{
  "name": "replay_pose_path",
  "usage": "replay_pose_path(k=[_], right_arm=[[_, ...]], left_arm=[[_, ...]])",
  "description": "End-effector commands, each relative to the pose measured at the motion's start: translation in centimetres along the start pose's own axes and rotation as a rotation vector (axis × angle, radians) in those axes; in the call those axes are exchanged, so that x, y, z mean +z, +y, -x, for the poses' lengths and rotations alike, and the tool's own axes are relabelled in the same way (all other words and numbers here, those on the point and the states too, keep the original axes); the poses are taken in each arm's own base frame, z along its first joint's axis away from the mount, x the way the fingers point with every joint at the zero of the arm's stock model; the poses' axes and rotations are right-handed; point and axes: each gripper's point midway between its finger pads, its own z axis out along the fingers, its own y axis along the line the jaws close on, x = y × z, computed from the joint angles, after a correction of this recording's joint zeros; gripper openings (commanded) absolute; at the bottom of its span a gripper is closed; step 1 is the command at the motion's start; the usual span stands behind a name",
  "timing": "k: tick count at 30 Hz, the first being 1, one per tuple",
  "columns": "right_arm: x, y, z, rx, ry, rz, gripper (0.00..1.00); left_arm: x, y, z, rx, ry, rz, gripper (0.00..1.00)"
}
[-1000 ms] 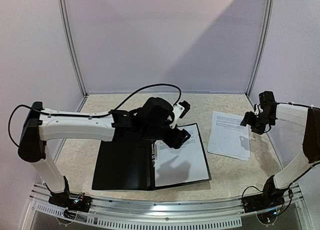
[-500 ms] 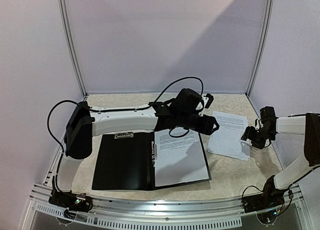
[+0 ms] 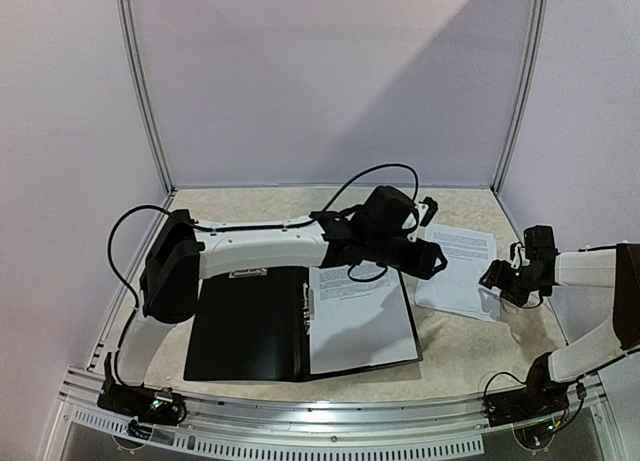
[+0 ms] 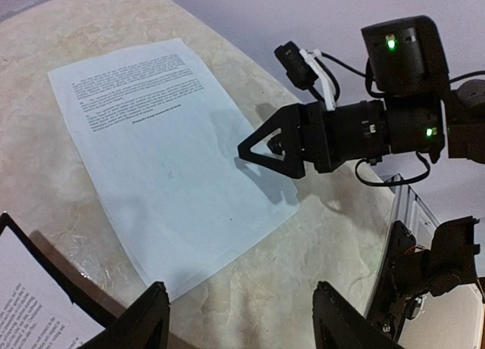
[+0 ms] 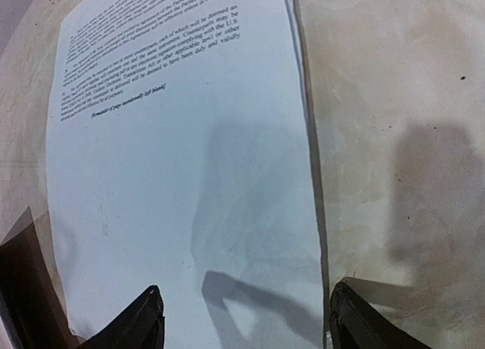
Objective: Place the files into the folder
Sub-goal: Pick up the file from the corner of the board.
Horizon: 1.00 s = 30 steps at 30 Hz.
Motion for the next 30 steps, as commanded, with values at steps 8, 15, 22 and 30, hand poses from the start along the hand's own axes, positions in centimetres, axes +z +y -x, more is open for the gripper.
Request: replay_pose_path(k=[8,15,22,30], right_arm=[[0.1,1.6,-1.5,0.029,0.030,0.123,0.75],[0.3,2.3,-1.8,0.037,0.050,0.168,0.74],[-0.3,2.7,-1.3,0.034,0.030,0.179,0.73],[-1.5,4.0,0.2,0.034,-0.029,0.231,0.72]], left_arm=[[2.2,-1.9,-1.9,0.053,0.032,0.004,0.65],[2.8,-2.4,-2.4,0.056,0.038,0.005,0.64],[2.5,-2.4,-2.4,0.064,0.040,0.010,0.64],[2.3,-2.4,-2.7,0.076,0.045,0.014,0.64]])
